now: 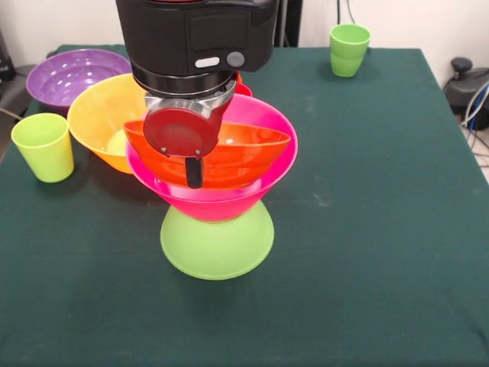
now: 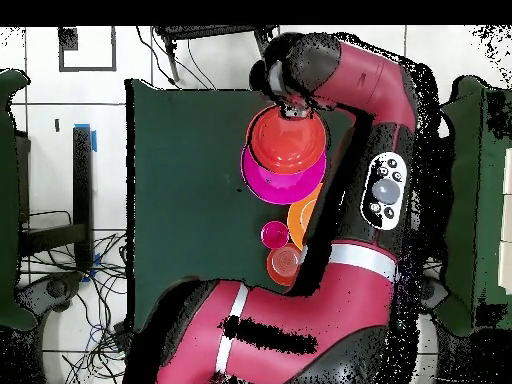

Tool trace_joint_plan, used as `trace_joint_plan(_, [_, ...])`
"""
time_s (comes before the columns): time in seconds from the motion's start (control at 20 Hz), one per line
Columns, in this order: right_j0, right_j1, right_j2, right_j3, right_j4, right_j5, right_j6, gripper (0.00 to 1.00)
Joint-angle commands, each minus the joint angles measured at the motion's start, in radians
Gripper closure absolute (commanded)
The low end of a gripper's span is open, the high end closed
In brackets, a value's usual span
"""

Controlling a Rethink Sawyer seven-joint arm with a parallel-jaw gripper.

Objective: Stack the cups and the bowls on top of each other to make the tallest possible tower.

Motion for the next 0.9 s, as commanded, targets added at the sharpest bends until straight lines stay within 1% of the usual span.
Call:
trace_joint_plan(0.05, [0.008, 0.004, 0.069, 0.027, 0.017, 0.021, 0.024, 1.00])
trace_joint_plan(0.7, [0.011, 0.023, 0.068, 0.019, 0.040, 0.055, 0.023, 1.00])
trace_joint_plan(0.9, [0.010, 0.033, 0.062, 0.000, 0.044, 0.077, 0.019, 1.00])
